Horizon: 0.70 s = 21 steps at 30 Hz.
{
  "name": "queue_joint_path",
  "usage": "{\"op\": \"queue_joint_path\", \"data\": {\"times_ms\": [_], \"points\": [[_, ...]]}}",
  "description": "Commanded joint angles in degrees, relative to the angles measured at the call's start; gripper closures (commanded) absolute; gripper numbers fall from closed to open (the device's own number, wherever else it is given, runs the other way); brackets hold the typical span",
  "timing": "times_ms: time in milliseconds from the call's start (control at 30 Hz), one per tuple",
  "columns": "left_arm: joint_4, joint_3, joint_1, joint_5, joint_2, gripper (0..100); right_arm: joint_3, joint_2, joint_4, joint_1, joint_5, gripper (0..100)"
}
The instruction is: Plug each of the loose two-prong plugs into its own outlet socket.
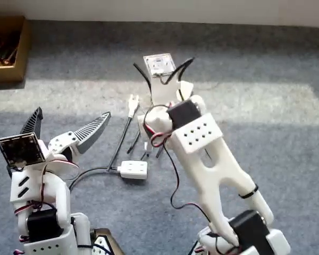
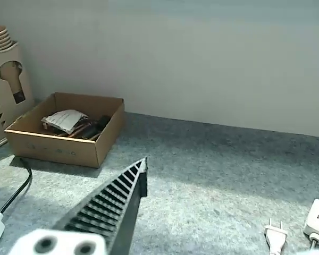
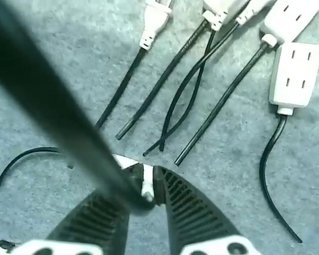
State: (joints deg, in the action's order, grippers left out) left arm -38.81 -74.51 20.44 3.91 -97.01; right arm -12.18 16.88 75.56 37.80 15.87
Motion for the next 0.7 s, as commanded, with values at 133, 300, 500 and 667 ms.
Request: {"op": "queue_joint_path", "data": {"times_ms": [133, 300, 500, 667], "points": [[2.1, 1.5, 0.6, -0.2, -0.5, 45, -23.3, 20.6, -16.8, 0.7, 1.2, 99.2], [4.0, 1.5, 0.5, -0.2, -0.1, 45, -25.8, 20.2, -17.5, 1.0, 1.2, 99.2], [4.0, 1.5, 0.4, -0.2, -0.1, 45, -27.3, 14.5, -21.4, 1.1, 1.1, 99.2], [3.8, 1.5, 0.4, -0.2, -0.5, 45, -27.2, 8.1, -22.8, 1.6, 1.1, 99.2]]}}
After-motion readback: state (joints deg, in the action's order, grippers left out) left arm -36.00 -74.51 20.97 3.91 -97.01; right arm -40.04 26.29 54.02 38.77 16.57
